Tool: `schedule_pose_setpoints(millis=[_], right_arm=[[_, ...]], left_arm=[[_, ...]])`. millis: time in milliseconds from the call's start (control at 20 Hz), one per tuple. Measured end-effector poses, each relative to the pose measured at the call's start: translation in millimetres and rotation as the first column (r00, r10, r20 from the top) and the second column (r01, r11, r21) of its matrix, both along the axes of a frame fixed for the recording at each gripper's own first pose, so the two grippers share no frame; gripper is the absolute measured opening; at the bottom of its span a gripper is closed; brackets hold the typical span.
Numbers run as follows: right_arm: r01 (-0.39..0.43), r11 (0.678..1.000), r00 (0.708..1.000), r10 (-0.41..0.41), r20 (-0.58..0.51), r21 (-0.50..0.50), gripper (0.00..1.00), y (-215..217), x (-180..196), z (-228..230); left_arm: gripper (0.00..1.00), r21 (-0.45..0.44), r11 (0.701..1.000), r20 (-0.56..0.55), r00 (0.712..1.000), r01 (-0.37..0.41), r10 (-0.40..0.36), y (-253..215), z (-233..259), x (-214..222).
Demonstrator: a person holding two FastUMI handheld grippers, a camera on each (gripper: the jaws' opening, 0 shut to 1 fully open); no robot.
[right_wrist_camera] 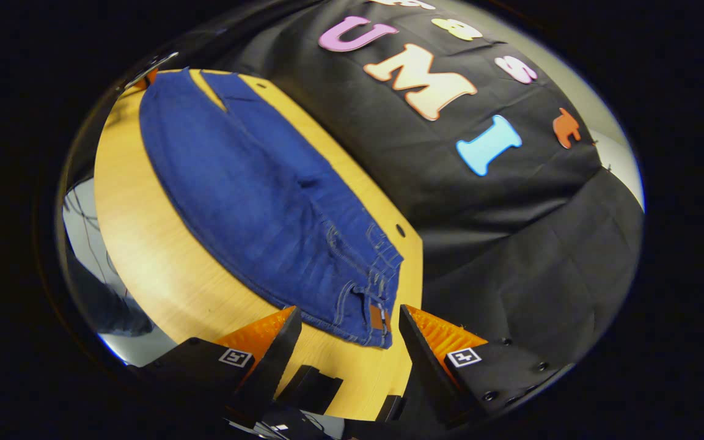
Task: Grasp the waist and the cuffs of the jeans and fold them to make the two legs overlap; first hold the waist and fold one-third of the jeans toward the cuffs, then hold the cuffs and fold the remaining one-third in the same direction to finish folding.
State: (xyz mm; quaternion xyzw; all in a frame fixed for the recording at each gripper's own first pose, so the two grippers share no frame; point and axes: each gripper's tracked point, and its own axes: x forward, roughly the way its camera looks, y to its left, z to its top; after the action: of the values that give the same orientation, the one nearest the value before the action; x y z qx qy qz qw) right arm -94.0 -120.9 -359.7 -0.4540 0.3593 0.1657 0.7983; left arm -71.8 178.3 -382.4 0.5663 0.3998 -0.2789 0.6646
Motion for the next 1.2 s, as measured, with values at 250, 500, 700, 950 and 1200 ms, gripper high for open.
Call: schedule_pose_setpoints(millis=[250, 500, 700, 950, 1200], right_arm=[[-0.095, 0.994, 0.991, 0.089, -0.103, -0.052, 0.99, -1, -6, -39], [-0.190, 0.978, 0.972, 0.174, -0.160, -0.089, 0.98, 3, -4, -61], [-0.279, 0.952, 0.951, 0.256, -0.173, -0.124, 0.88, 11, 9, -72], [-0.304, 0.944, 0.940, 0.275, -0.204, -0.129, 0.65, 16, 20, -89], [-0.325, 0.935, 0.932, 0.291, -0.215, -0.144, 0.00, 17, 15, -96]], left_arm=[[0.00, 0.022, 1.000, 0.004, 1.000, -0.017, 0.016, 0, -1, 1], [0.00, 0.039, 0.999, 0.005, 1.000, -0.031, 0.031, 1, -2, 1], [0.00, 0.048, 0.998, 0.005, 0.999, -0.036, 0.036, 2, -1, 1], [0.00, 0.054, 0.998, 0.008, 0.999, -0.039, 0.038, 3, 0, 2], [0.00, 0.040, 0.997, 0.007, 0.998, -0.068, 0.068, 3, 1, 4]])
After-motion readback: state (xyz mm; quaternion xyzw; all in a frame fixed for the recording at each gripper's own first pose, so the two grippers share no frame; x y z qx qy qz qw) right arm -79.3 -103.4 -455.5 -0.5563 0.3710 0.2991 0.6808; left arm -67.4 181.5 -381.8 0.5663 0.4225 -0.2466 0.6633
